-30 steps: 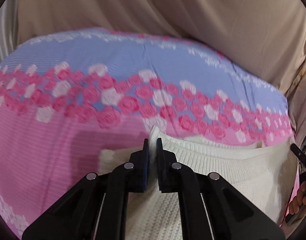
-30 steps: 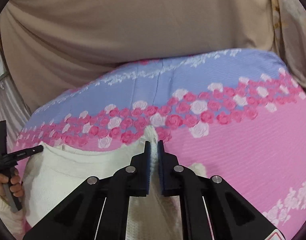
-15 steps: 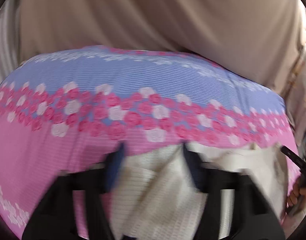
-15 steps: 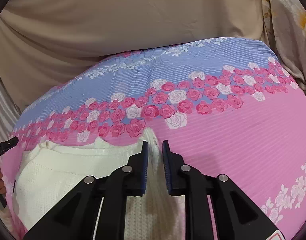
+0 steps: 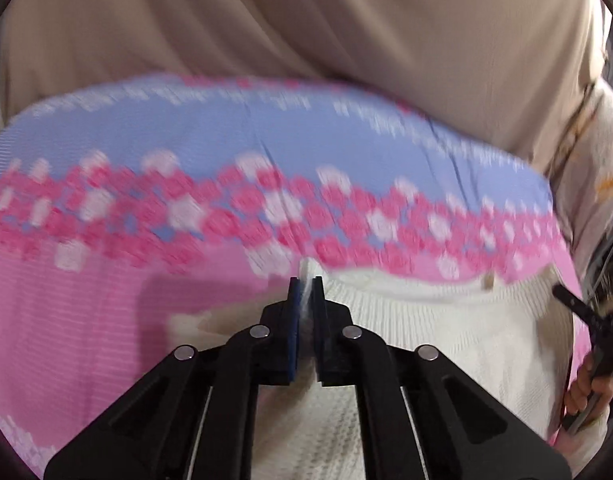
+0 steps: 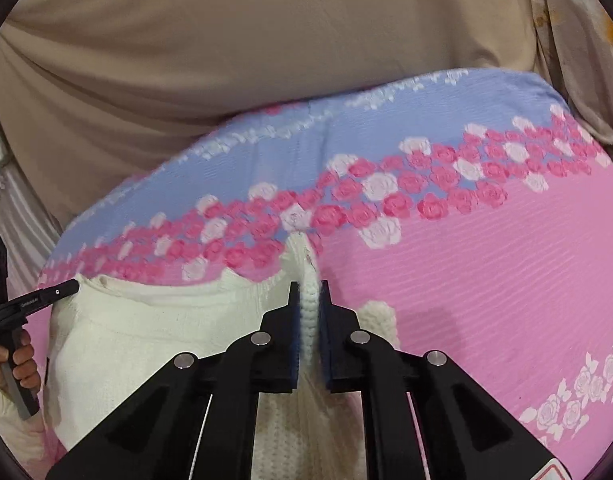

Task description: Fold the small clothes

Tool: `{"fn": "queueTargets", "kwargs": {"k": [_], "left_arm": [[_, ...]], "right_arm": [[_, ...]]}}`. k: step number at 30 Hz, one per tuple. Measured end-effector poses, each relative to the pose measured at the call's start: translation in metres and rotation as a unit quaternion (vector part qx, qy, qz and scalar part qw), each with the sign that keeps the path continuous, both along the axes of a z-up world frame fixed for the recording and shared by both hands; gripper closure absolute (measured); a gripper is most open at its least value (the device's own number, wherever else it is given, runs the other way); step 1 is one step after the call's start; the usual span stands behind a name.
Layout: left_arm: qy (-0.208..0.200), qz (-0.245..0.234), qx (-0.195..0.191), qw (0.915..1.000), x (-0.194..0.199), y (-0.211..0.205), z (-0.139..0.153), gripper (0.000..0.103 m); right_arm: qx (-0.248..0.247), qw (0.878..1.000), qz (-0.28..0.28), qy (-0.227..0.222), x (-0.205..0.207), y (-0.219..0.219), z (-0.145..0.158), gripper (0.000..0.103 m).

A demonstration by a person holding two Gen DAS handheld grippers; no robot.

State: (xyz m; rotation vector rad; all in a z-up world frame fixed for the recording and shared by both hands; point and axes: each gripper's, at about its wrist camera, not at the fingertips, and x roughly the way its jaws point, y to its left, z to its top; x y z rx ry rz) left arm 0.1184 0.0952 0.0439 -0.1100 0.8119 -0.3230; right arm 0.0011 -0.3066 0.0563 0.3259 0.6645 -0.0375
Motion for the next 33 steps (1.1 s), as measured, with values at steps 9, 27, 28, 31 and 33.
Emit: {"fn": "queueTargets", "kwargs": {"k": [9, 27, 28, 31, 33], "left_arm": [[0.033, 0.031, 0.075, 0.9962, 0.017, 0.003, -0.049, 0.098], [0.025, -0.071, 0.089, 0.9932, -0.096, -0.073, -0.044, 0.063], [0.025, -0.061, 0.09, 0.9937, -0.1, -0.063, -0.043, 0.063], [0.017, -0.011, 0.113, 0.9934, -0.116, -0.03, -0.041, 0.064], [0.029, 0.0, 0.102, 0.9944, -0.125, -0.012, -0.045, 0.063]], "right_arm": [[-0.06, 0.993, -0.029, 0.1, 0.04, 0.002, -0.037, 0.095], [-0.039, 0.988, 0.126, 0.081, -0.044, 0.125, -0.048, 0.086], [-0.03, 0.992, 0.093, 0.082, -0.055, 0.1, -0.048, 0.086], [-0.026, 0.995, -0.021, 0.09, -0.092, 0.021, -0.049, 0.089], [0.004, 0.994, -0.062, 0.095, -0.116, -0.013, -0.049, 0.093]]}}
